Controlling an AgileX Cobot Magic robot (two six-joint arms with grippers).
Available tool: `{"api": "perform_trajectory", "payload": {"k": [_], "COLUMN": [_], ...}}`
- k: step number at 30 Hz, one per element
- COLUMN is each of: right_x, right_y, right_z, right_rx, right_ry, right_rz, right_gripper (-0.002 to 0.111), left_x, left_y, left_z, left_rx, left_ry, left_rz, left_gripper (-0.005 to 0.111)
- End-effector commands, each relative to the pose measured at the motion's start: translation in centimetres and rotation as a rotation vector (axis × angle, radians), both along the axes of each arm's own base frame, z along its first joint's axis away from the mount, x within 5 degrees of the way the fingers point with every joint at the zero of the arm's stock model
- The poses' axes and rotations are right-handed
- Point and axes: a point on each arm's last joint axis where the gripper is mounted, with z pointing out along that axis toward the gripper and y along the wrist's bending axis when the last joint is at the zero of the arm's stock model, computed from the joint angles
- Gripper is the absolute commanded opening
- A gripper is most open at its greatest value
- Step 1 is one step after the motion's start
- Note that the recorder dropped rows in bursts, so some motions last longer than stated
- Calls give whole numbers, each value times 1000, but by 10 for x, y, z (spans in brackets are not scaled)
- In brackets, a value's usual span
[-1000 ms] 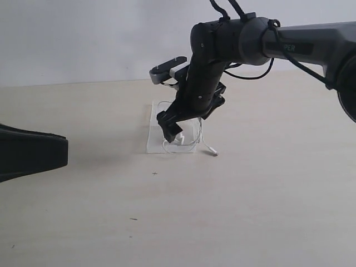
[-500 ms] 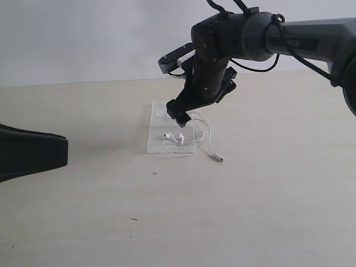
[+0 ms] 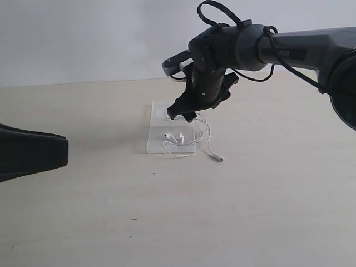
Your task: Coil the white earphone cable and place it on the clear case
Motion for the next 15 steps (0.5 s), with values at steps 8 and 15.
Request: {"api": "perform_trajectory", "payload": {"k": [8,15], "right_x": [5,9], "right_y": [5,10], "right_z": [-8,-16], "right_rx": [31,83], "right_ry": [-37,-60], "right_rz": [6,11], "right_gripper": [62,62], "left_x": [-1,-1], "left_y": [-1,-1], "left_z": [0,0], "left_rx": [-3,-3], "left_ry": [-2,-2], "left_rz": [2,2], "left_gripper": [45,45]}}
